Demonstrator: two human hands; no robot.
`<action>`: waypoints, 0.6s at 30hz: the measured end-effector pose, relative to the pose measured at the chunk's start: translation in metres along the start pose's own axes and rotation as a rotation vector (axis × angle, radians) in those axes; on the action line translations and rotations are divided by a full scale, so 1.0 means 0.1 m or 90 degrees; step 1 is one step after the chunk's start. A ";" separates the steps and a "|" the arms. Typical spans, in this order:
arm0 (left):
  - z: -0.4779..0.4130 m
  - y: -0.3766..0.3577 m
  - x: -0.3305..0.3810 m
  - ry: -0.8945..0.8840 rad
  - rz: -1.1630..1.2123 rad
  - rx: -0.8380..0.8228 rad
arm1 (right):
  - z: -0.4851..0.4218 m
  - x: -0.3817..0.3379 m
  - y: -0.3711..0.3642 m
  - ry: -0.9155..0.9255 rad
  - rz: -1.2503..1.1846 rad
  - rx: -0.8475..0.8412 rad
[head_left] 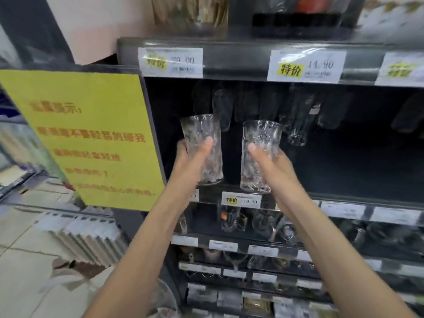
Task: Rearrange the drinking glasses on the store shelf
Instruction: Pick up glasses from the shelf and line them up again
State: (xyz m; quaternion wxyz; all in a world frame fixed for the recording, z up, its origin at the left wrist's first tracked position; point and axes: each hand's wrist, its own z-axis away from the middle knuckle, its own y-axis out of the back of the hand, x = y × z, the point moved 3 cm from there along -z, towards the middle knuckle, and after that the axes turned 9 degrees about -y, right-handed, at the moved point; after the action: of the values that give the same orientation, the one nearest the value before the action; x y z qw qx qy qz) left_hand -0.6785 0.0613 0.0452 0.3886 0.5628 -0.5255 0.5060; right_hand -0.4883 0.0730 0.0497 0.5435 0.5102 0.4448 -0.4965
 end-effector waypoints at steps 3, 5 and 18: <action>-0.30 0.02 -0.04 -0.004 0.010 0.032 | -0.17 -0.03 -0.07 0.027 0.046 0.024; -0.47 0.02 -0.11 -0.004 0.006 0.050 | -0.29 -0.02 -0.14 0.037 0.058 0.035; -1.16 0.28 -0.42 -0.023 -0.012 0.095 | -0.92 0.10 -0.38 0.039 0.118 0.031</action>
State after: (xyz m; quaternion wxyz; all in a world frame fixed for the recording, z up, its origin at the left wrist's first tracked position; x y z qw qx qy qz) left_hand -0.7224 0.1781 0.0230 0.3409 0.6041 -0.4878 0.5300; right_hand -0.5226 0.1645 0.0275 0.5610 0.5771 0.3995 -0.4389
